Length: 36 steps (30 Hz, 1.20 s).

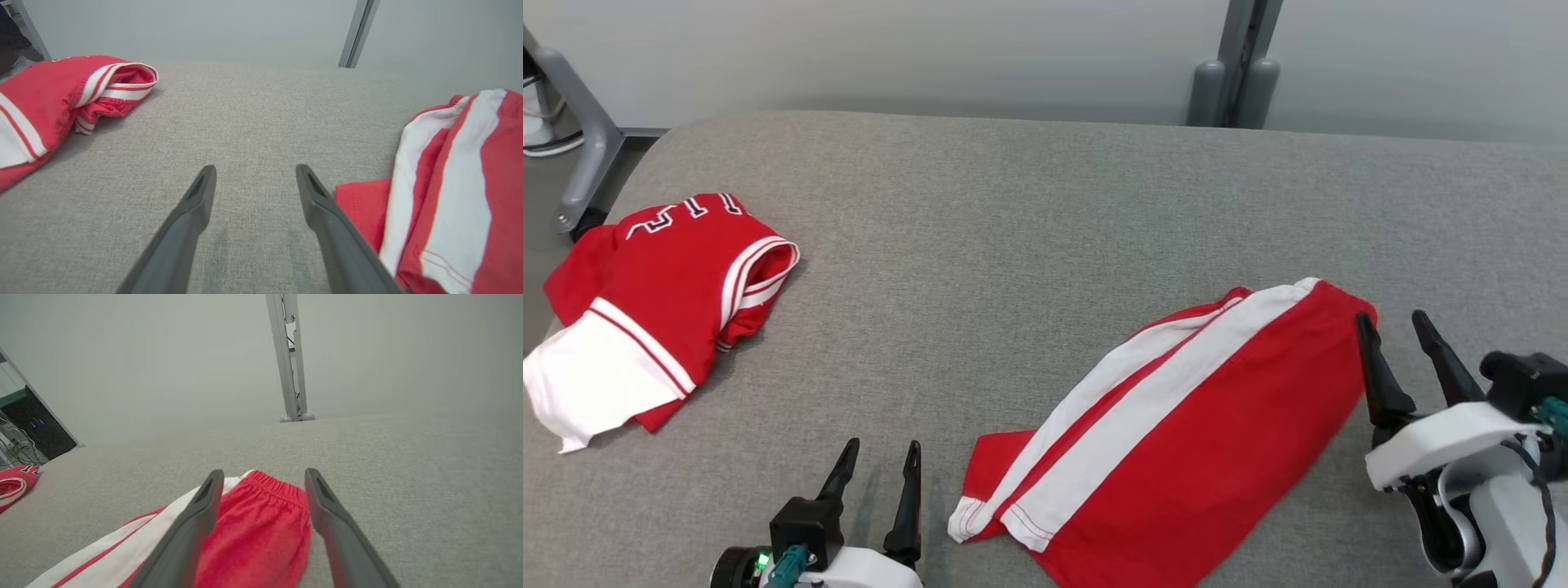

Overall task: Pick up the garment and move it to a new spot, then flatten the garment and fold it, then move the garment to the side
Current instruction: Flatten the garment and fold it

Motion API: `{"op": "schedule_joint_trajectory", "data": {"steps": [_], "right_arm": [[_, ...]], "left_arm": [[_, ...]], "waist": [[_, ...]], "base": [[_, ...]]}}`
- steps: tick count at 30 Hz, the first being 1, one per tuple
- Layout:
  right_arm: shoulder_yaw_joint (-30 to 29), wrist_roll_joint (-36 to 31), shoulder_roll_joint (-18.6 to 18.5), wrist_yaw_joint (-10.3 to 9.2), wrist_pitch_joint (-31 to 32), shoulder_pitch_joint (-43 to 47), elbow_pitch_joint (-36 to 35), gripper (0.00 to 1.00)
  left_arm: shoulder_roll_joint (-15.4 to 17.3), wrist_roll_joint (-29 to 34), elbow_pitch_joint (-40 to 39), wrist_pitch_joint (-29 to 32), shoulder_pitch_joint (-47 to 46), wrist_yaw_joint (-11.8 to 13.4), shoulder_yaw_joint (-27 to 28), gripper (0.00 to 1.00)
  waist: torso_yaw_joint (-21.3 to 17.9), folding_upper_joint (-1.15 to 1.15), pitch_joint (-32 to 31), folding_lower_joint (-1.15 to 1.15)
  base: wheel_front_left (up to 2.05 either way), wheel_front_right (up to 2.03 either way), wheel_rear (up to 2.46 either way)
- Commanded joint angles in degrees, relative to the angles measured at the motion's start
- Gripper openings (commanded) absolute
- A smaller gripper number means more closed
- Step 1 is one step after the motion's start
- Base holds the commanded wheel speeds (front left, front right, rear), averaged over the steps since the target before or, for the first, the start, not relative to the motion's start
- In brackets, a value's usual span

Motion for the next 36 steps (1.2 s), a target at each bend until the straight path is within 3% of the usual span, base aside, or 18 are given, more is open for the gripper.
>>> {"op": "schedule_joint_trajectory", "data": {"steps": [1,7,11,21,27,28,29,30,31,36], "right_arm": [[-1.28,-0.63,0.50,0.02,0.01,1.40,0.14,1.00],[-8.35,-4.63,3.17,0.02,0.00,5.53,-3.48,1.00],[-11.43,-6.76,5.72,0.02,0.01,8.24,-7.08,1.00],[-11.45,-7.90,8.35,0.02,-0.01,11.73,-8.72,1.00],[-11.09,-7.87,8.03,0.02,-0.01,11.05,-8.48,1.00],[-11.07,-7.84,7.99,0.02,-0.01,10.88,-8.55,1.00],[-11.06,-7.86,7.92,0.02,-0.01,10.82,-8.62,1.00],[-11.06,-7.86,7.92,0.02,-0.01,10.82,-8.62,1.00],[-11.09,-7.90,7.90,0.02,-0.01,10.82,-8.74,1.00],[-11.52,-7.58,7.99,0.02,-0.01,10.74,-8.91,1.00]], "left_arm": [[0.24,0.43,-0.10,-0.03,-1.03,-0.41,0.11,1.00],[0.23,0.64,-0.05,-0.03,-0.97,-1.24,-0.43,1.00],[0.26,0.01,-0.05,-0.03,-0.23,-3.14,-3.17,1.00],[0.28,-6.21,9.37,-0.03,-0.84,-7.98,-13.92,1.00],[0.27,-8.65,17.88,-0.03,-4.47,-6.75,-17.12,1.00],[0.27,-9.04,18.89,-0.02,-5.10,-6.40,-17.28,0.77],[0.27,-9.59,19.99,0.01,-5.48,-6.15,-17.43,0.39],[0.27,-9.59,19.99,0.01,-5.48,-6.15,-17.43,0.39],[0.29,-9.76,20.85,0.06,-6.08,-5.77,-17.43,0.00],[0.45,-9.39,22.01,0.01,-8.69,-2.86,-15.18,0.00]], "waist": [[-0.87,0.00,0.20,0.00],[-2.77,0.00,-1.42,0.00],[-3.95,0.00,-3.72,0.00],[-6.09,0.00,-6.01,0.00],[-7.89,0.00,-5.08,0.00],[-8.19,0.00,-4.89,0.00],[-8.50,0.00,-4.77,0.00],[-8.50,0.00,-4.77,0.00],[-8.79,0.00,-4.67,0.00],[-10.09,0.00,-4.70,0.00]], "base": [[0.00,0.00,0.00],[0.00,0.00,0.00],[0.00,0.00,0.00],[0.00,0.00,0.00],[0.00,0.00,0.00],[0.00,0.00,0.00],[0.00,0.00,0.00],[0.00,0.00,0.00],[0.00,0.00,0.00],[0.00,0.00,0.00]]}}
